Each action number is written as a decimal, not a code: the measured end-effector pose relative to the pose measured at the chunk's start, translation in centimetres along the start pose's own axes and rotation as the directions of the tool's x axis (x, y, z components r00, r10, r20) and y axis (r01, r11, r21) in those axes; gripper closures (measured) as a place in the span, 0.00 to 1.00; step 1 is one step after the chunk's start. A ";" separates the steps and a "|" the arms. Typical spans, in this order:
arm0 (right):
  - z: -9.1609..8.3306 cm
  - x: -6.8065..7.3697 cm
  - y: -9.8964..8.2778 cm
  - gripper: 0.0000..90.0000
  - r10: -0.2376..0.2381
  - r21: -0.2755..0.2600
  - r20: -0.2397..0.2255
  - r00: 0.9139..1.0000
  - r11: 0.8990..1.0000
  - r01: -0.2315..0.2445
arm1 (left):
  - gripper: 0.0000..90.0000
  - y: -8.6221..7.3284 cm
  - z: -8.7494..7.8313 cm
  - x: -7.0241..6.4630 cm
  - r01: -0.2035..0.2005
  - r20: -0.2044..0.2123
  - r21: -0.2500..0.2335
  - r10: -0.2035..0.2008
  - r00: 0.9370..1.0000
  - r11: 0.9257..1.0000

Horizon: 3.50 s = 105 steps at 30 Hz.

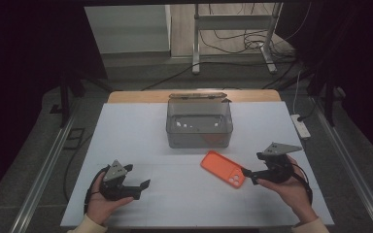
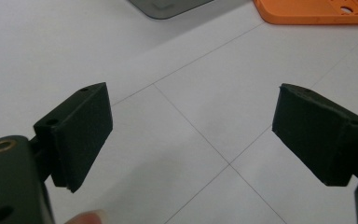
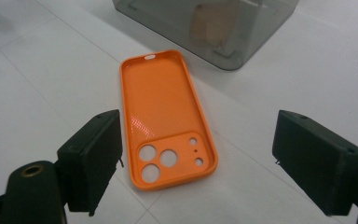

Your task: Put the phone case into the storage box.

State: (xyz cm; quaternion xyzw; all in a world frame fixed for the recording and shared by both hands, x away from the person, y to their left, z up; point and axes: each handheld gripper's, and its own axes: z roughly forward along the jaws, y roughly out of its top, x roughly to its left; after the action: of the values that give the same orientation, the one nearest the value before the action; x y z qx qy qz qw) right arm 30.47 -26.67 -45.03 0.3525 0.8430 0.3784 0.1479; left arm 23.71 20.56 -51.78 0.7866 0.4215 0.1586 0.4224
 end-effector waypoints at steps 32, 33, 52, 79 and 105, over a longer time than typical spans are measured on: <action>2.5 0.1 3.9 0.18 -0.025 0.070 -0.018 1.000 0.997 0.026 | 0.13 -0.1 0.1 0.0 -0.001 0.003 0.004 0.000 1.000 1.000; 2.5 0.1 3.9 0.18 -0.025 0.070 -0.018 1.000 0.997 0.026 | 0.13 -0.1 0.1 0.0 -0.001 0.003 0.004 0.000 1.000 1.000; 3.8 -0.1 5.2 0.17 -0.060 0.099 -0.032 0.998 0.993 0.063 | 0.13 0.2 0.2 -0.2 -0.006 0.005 0.006 0.005 1.000 1.000; 5.9 -0.5 6.3 0.16 -0.097 0.149 -0.034 0.995 0.984 0.101 | 0.13 0.2 0.3 -0.2 -0.004 0.002 0.018 0.004 1.000 1.000; 9.5 -1.3 5.5 0.27 -0.098 0.308 -0.056 0.994 0.945 0.111 | 0.13 0.1 0.4 -0.3 -0.011 0.005 0.027 0.010 1.000 1.000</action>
State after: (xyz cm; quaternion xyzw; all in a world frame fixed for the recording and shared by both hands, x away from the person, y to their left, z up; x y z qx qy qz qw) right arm 38.94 -19.91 -47.30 0.3186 0.9122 0.2398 0.0940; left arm 23.87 20.09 -51.95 0.7948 0.4184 0.1532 0.4121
